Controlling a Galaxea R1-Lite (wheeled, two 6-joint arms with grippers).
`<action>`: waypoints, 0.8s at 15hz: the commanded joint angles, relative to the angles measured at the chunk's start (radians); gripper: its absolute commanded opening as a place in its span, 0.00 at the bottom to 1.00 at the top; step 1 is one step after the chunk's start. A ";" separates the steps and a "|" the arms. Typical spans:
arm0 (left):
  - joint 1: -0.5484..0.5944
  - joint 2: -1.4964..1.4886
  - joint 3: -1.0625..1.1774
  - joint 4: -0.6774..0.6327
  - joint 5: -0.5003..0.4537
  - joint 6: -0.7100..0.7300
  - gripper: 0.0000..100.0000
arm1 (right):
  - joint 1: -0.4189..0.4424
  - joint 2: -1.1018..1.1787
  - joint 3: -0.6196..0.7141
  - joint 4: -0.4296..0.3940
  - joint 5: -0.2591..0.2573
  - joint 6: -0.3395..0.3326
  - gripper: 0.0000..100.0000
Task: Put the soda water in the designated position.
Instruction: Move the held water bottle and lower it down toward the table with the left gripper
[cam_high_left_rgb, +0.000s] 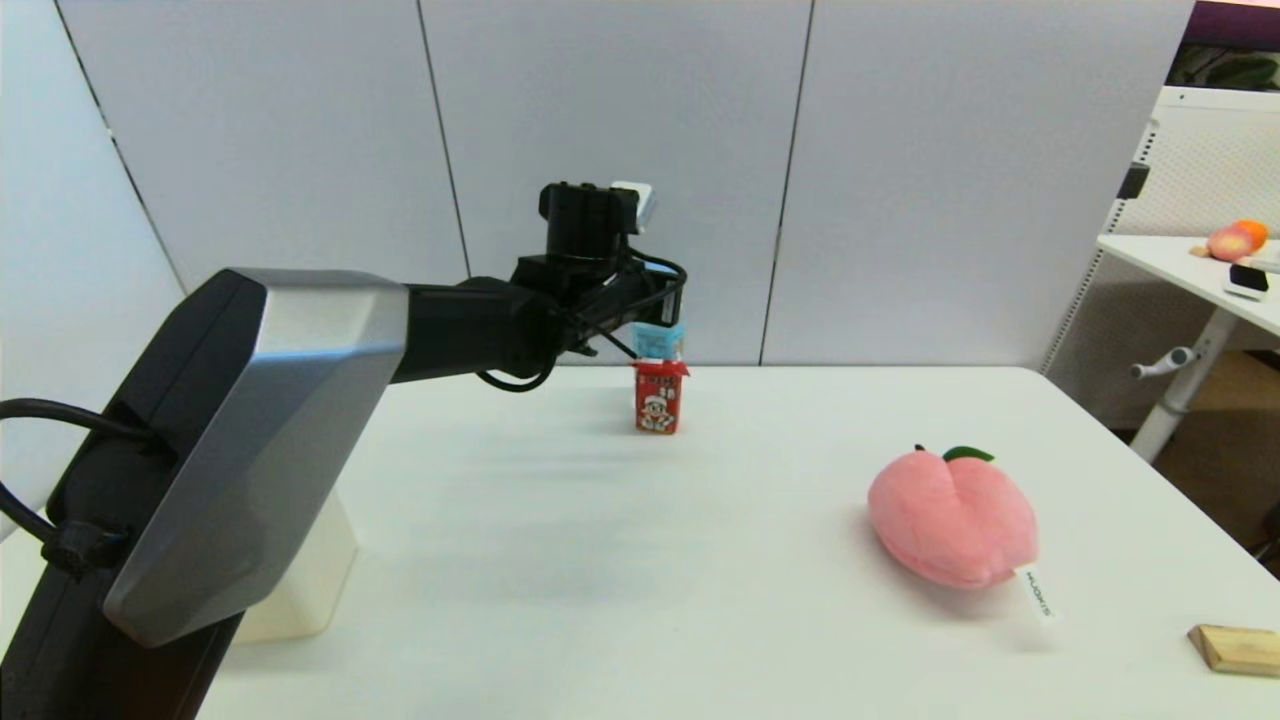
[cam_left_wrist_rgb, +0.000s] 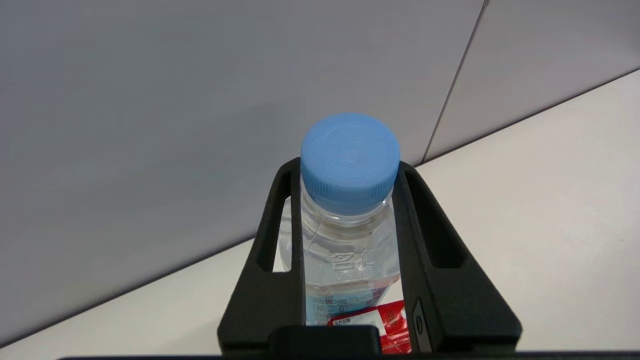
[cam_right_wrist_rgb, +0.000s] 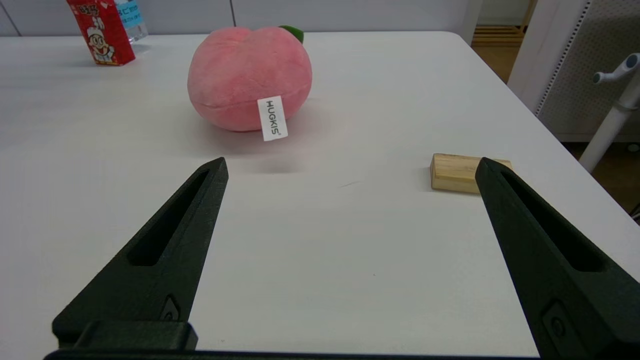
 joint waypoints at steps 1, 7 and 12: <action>-0.001 0.007 0.000 -0.010 0.001 0.000 0.00 | 0.000 0.000 0.000 0.000 0.000 0.000 1.00; -0.001 0.009 0.000 -0.025 -0.002 0.000 0.00 | 0.000 0.000 0.000 0.000 0.000 0.000 1.00; -0.001 0.009 0.000 -0.025 -0.001 0.000 1.00 | 0.000 0.000 0.000 0.000 0.000 0.000 1.00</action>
